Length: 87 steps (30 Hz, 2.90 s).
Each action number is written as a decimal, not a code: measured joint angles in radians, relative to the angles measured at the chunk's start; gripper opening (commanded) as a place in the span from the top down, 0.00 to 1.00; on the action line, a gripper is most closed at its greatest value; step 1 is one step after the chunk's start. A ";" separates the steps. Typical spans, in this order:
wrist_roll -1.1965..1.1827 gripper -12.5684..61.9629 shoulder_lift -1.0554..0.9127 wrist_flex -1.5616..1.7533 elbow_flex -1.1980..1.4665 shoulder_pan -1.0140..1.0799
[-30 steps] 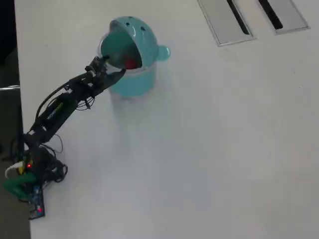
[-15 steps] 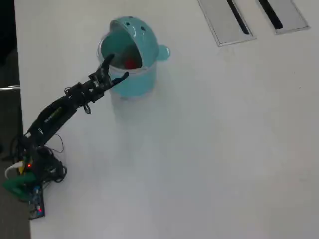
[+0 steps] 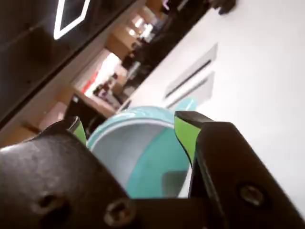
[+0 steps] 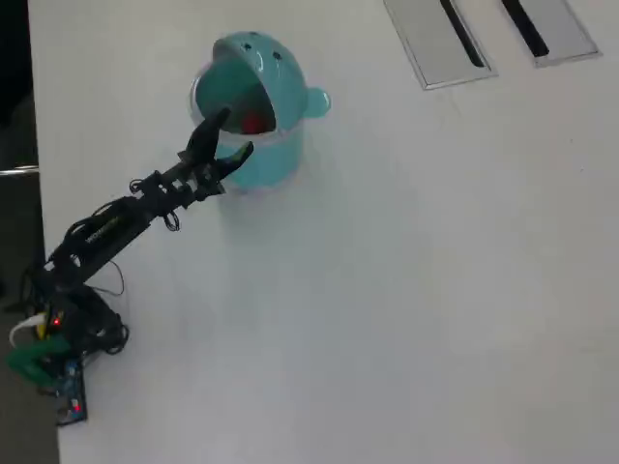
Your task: Grasp RGB lego blocks and put them in the bin one by one.
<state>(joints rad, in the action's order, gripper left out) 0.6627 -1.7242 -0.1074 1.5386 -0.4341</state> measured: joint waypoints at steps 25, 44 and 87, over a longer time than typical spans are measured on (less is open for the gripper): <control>-0.298 0.38 -0.287 0.485 0.647 0.121; -0.357 0.39 -0.471 0.647 1.069 0.347; -0.373 0.37 -0.561 0.696 1.557 0.377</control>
<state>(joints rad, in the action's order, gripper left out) 0.2899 -2.2856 0.5890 3.0956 -0.0568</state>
